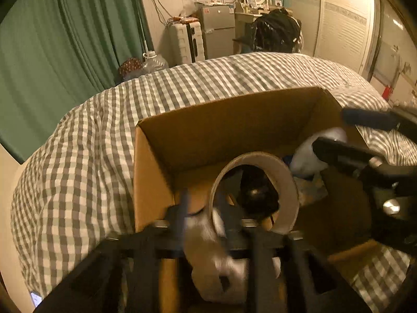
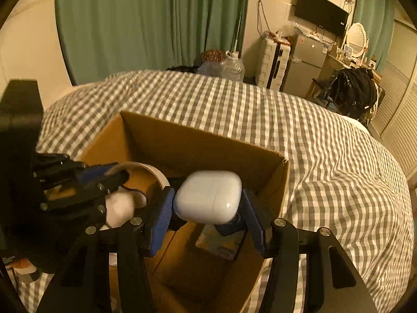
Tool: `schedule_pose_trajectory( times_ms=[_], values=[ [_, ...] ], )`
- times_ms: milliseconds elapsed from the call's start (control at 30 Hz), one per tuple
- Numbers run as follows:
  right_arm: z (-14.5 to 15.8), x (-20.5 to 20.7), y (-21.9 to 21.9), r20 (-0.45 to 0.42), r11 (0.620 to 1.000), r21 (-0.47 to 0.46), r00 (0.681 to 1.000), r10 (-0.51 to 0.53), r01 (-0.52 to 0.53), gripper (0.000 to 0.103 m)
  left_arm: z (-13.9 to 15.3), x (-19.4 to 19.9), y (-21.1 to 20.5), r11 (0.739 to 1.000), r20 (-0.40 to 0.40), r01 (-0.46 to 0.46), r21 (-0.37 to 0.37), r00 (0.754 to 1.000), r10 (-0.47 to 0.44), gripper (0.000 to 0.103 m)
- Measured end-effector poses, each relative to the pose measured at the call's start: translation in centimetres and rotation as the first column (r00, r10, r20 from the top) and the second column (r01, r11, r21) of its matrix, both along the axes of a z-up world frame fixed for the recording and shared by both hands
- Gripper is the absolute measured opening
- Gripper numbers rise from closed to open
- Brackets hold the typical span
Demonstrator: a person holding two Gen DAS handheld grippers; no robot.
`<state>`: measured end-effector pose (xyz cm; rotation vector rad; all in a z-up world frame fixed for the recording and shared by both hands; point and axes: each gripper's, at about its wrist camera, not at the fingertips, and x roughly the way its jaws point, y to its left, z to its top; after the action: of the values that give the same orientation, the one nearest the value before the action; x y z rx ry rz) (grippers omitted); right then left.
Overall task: Organize objects
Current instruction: 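Lower the tape roll into the box with the left gripper while the right drops the earbud case in, then move both grippers back toward the white hair dryer and toothpaste tube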
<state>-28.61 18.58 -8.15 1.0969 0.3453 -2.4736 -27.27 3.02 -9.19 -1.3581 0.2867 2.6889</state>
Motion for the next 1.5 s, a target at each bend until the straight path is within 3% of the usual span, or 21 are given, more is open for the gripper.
schedule_pose_trajectory(
  times_ms=[67,133,300,467,733,900,1067,1200,1367,1500],
  values=[
    [1.0,0.6,0.5,-0.016,1.000,-0.019,1.000,-0.018,0.017,0.071,0.1,0.6,0.2,0.999,0.020,0.018,0.028,1.000,-0.019,0.073],
    [2.1,1.1,0.8,-0.023,0.999,-0.042,0.999,-0.028,0.027,0.072,0.7,1.8,0.6,1.000,0.009,0.016,0.010,1.000,-0.016,0.084],
    [4.8,3.7,1.9,-0.051,0.998,-0.042,0.998,-0.048,0.046,0.072,3.2,4.7,0.6,0.999,-0.032,0.002,-0.038,0.999,-0.003,0.086],
    [9.2,8.0,2.6,-0.123,0.998,-0.024,0.991,-0.060,0.057,0.072,7.9,8.5,-1.2,1.000,-0.097,-0.015,0.003,0.995,0.015,0.089],
    [17.1,16.4,2.1,-0.254,0.999,-0.003,0.967,-0.039,0.040,0.072,17.4,15.3,-3.3,0.999,-0.256,-0.013,0.053,0.966,0.026,0.097],
    [21.1,21.0,1.0,-0.304,1.000,0.008,0.952,-0.009,0.012,0.074,20.4,18.9,-4.1,0.996,-0.293,-0.003,0.093,0.956,0.030,0.100],
    [22.0,25.6,0.5,-0.324,0.999,0.042,0.945,0.033,-0.021,0.074,19.4,21.8,-4.9,0.995,-0.271,0.009,0.104,0.962,0.020,0.101],
    [20.4,28.1,0.5,-0.309,0.997,0.057,0.949,0.060,-0.044,0.074,16.0,24.2,-5.6,0.993,-0.233,-0.028,0.117,0.971,0.055,0.101],
    [15.1,29.5,0.9,-0.245,0.996,0.072,0.967,0.062,-0.046,0.074,10.4,26.8,-6.3,0.985,-0.211,-0.125,0.118,0.966,0.148,0.101],
    [9.1,30.0,0.9,-0.150,0.994,0.082,0.986,0.078,-0.066,0.074,5.9,28.1,-6.2,0.974,-0.166,-0.171,0.147,0.967,0.194,0.101]
  ],
)
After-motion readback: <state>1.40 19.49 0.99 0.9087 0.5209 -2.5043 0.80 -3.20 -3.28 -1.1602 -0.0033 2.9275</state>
